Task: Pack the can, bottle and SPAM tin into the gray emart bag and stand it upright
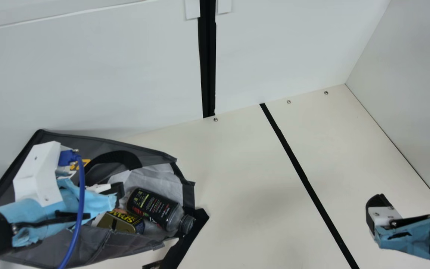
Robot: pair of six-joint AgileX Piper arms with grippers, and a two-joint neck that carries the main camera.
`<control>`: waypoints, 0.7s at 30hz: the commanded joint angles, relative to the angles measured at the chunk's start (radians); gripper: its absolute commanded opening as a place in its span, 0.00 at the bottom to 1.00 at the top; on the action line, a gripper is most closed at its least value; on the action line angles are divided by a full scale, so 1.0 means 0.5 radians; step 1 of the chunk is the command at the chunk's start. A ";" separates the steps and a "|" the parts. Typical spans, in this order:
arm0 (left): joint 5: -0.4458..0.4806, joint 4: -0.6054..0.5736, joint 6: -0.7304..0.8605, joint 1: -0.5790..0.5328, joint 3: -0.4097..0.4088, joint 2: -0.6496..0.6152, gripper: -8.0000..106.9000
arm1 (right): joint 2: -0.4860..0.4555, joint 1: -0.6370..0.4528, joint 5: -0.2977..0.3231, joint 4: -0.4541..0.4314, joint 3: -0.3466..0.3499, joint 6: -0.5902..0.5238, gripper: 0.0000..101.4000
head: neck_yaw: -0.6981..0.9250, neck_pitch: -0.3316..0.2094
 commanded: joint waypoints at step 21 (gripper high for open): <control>0.000 0.000 0.000 0.000 0.000 0.000 0.00 | -0.069 -0.468 -0.004 0.371 0.062 -0.330 0.94 | -0.002 -0.045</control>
